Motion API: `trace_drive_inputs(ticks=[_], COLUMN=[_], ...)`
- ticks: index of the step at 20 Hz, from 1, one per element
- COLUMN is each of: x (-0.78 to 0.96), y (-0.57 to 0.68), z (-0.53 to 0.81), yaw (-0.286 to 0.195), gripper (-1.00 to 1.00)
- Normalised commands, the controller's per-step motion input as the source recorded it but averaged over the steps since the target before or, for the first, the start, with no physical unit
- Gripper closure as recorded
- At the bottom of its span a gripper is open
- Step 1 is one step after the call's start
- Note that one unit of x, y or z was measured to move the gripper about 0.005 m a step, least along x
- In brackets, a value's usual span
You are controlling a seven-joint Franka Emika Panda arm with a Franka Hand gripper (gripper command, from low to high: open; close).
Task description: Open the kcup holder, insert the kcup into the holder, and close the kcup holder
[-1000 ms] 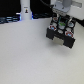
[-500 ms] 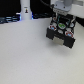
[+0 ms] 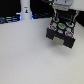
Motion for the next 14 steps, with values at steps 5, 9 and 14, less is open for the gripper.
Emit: trace_drive_inputs(ticks=[5, 9, 14], x=[0.66, 0.69, 0.68], y=[-0.53, -0.43, -0.29], z=[0.19, 0.08, 0.0], yaw=[0.013, 0.029, 0.058], gripper=[-1.0, -1.0, -1.0])
